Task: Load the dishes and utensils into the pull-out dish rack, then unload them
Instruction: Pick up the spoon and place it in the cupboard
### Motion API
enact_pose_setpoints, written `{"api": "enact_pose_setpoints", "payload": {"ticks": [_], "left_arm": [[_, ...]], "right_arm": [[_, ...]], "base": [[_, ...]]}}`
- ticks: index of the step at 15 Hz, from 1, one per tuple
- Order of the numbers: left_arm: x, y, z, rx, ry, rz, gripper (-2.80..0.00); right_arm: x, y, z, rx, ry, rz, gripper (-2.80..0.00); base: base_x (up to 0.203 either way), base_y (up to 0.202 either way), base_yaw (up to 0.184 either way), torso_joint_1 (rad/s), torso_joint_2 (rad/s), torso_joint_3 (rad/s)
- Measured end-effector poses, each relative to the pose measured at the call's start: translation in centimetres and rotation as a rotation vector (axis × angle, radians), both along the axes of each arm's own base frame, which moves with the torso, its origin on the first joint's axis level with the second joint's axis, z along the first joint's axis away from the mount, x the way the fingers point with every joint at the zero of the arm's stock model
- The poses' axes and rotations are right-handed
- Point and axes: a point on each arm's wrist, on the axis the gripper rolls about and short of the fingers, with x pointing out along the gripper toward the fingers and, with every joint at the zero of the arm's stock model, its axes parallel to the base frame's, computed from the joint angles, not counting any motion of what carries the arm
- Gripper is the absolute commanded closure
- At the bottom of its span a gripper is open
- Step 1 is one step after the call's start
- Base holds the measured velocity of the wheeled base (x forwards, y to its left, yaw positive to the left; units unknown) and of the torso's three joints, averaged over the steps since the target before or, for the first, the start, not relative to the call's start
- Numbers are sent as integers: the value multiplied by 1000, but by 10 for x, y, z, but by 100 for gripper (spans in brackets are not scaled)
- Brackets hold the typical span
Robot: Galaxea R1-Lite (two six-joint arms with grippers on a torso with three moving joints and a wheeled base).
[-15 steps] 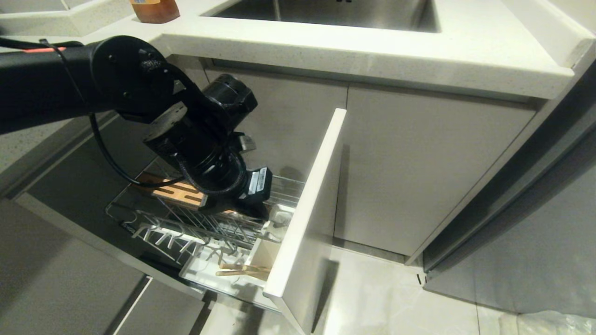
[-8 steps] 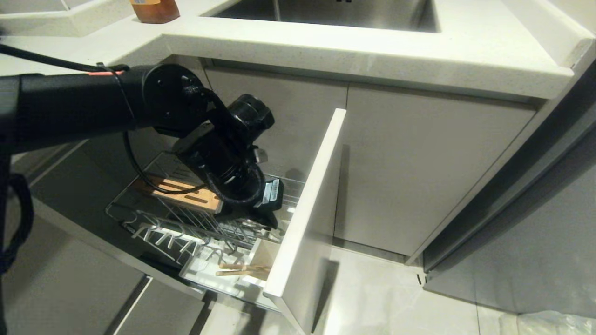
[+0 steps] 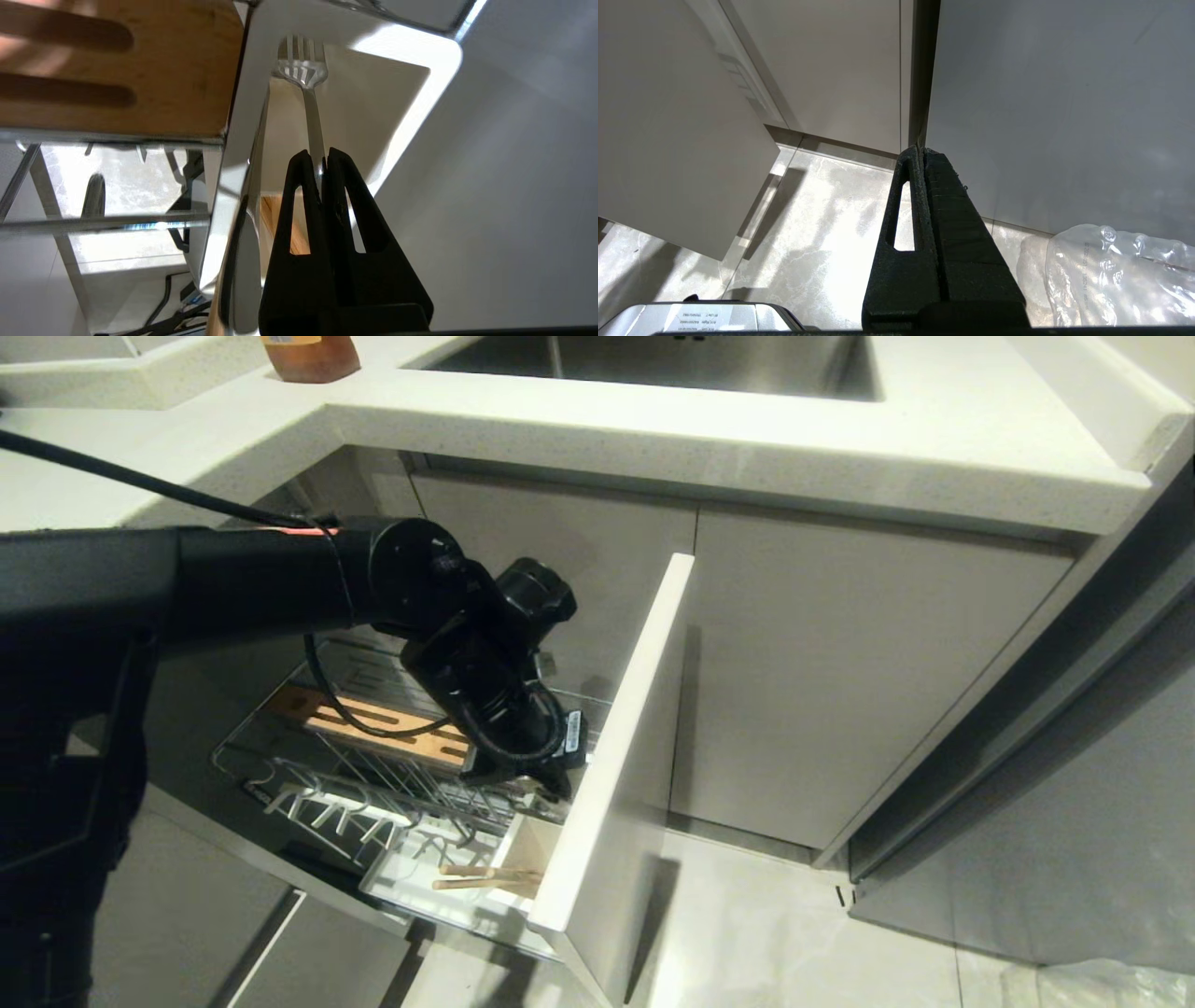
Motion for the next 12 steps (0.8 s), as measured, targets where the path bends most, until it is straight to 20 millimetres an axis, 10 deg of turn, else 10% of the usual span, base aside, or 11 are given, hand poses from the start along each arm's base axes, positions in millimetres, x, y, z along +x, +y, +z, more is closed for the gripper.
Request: {"api": "enact_pose_setpoints", "payload": {"ticks": [5,6,12], "left_arm": [[3,-1,-5,19,4,5,0],[3,-1,-5,20,5,5,-280],[-3,2,6,11,-23,11,-280]], "right_arm": [[0,0,0,0,-1,0,0],[0,0,0,0,0,0,0],[0,0,0,0,0,0,0]], "base": [[0,0,0,0,0,0],[0,0,0,0,0,0],[0,0,0,0,0,0]]}}
